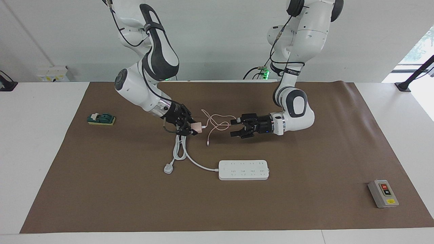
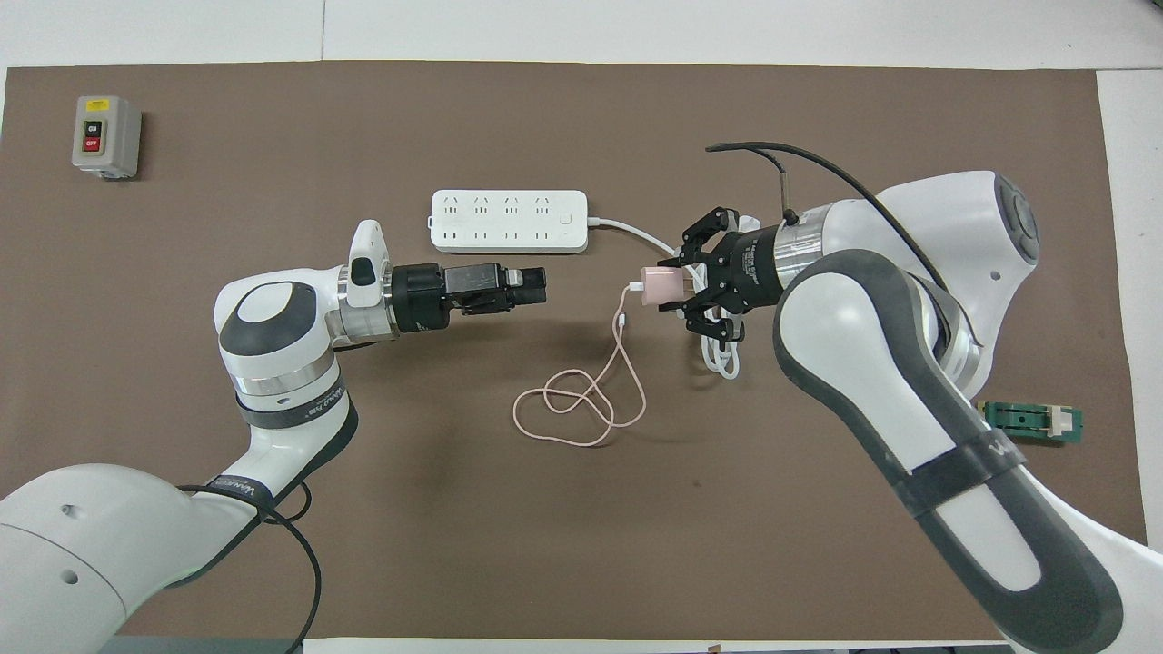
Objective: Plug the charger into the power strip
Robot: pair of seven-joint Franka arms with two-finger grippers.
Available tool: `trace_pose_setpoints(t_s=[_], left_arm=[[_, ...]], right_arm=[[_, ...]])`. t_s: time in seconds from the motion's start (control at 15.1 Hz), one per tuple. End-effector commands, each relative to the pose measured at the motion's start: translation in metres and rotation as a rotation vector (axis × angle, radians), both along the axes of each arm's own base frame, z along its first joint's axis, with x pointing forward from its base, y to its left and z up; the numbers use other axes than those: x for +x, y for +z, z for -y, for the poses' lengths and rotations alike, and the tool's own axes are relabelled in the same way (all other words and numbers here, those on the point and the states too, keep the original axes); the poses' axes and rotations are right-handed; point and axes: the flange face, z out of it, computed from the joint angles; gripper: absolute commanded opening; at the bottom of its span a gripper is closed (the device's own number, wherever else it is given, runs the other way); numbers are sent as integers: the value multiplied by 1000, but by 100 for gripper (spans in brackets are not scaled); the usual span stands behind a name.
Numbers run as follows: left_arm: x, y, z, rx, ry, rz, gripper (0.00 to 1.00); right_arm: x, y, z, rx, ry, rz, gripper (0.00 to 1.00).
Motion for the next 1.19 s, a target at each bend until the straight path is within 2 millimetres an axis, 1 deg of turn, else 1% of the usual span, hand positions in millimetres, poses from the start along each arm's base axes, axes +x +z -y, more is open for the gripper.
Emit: trace_pose_setpoints(t_s=[0.0, 0.13, 0.26, 0.33, 0.4, 0.59, 0.73, 0.79, 0.86, 0.99, 1.12], left_arm=[[-3, -2, -3, -5, 31, 5, 100], [-3, -1, 0, -8, 31, 7, 100], [-3, -1, 1, -8, 33, 8, 100], [-3, 0, 3, -15, 39, 5, 100], [-3, -4, 4, -23, 49, -6, 100], [0, -3, 11, -15, 57, -1, 100], [3, -12, 13, -4, 62, -9, 100], [1, -11, 19, -3, 54, -7, 100], [2, -12, 19, 4, 60, -6, 100], [4, -9, 22, 10, 61, 1, 100], [7, -12, 23, 9, 63, 1, 100]], right_arm=[[22, -4, -19, 20, -31, -5, 5], [19, -8, -39, 14, -40, 16, 5], [19, -20, -47, 5, -51, 9, 5], [17, -22, -55, 5, -47, 10, 5], [16, -24, -59, 4, -55, 8, 5], [17, -25, -74, 10, -60, 19, 5], [27, -23, -80, 22, -73, 21, 5], [28, -20, -84, 28, -84, 15, 5], [27, -18, -91, 29, -82, 15, 5], [24, -17, -98, 30, -78, 17, 5], [25, -15, -101, 32, -82, 26, 5]])
